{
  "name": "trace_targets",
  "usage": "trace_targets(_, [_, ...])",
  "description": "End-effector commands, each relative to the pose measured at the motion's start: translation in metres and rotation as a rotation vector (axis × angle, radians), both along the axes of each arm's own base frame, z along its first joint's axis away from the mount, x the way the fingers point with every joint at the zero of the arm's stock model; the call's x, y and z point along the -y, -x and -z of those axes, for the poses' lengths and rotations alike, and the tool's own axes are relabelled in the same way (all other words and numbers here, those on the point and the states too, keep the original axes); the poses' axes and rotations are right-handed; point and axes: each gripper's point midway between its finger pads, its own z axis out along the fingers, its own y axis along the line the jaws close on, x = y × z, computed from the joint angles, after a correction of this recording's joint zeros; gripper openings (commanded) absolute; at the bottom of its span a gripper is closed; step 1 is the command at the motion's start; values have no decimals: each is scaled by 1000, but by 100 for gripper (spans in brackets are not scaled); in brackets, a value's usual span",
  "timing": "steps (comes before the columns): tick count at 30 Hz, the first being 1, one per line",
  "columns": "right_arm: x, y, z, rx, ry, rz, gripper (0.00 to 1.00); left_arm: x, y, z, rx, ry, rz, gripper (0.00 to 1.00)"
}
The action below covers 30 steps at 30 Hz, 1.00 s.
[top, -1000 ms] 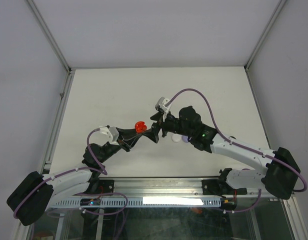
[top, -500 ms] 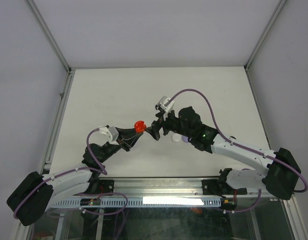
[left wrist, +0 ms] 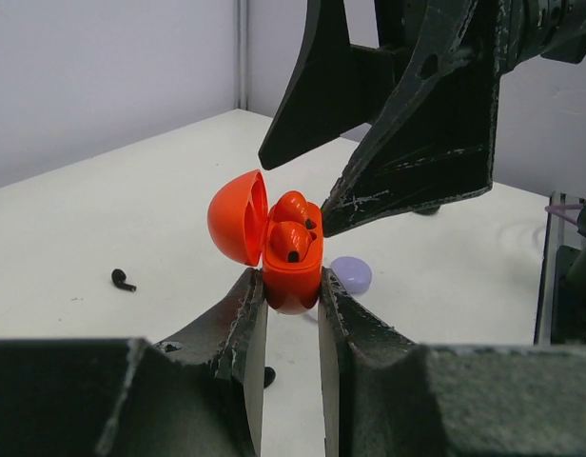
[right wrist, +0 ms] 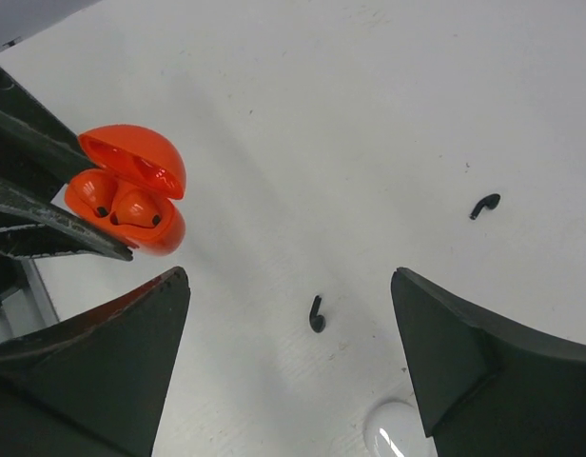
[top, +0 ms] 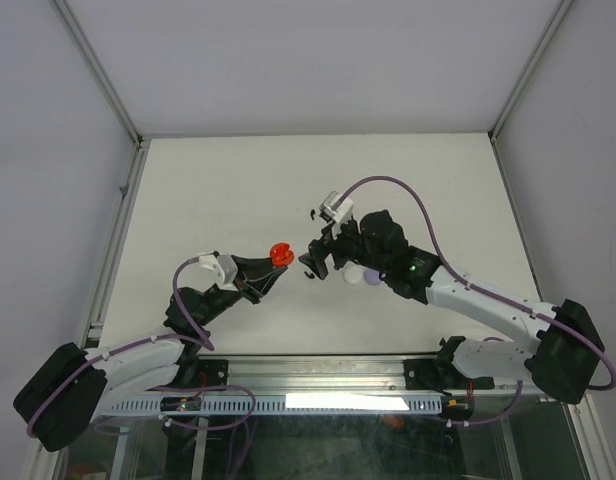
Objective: Insert the wireless bluetooth earbuds into the charging case
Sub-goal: Place the earbud in the charging case, then close the charging case.
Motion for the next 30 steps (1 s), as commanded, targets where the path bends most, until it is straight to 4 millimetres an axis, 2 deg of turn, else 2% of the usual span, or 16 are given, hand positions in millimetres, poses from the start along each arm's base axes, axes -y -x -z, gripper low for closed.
trace_targets(1, [-6,18,-38,-17,-84,-169,90,3,4,-8,40,6,29,0])
trace_targets(4, [-5,25,-47,-83,-130,-277,90,5,5,-7,40,-2,42,0])
trace_targets(8, [-18,40,-58,-160,-182,-399,90,9,10,-6,50,-13,72,0])
trace_targets(13, [-35,44,-57,-272,-208,-473,90,11,13,-6,62,-17,97,0])
trace_targets(20, [-51,46,-44,-401,-222,-530,89,12,15,-7,66,-14,106,0])
trace_targets(23, [-56,51,-43,-425,-230,-584,86,12,15,-7,64,-14,109,0])
trace_targets(30, [-55,65,-60,-379,-260,-694,79,15,13,-5,34,-18,113,0])
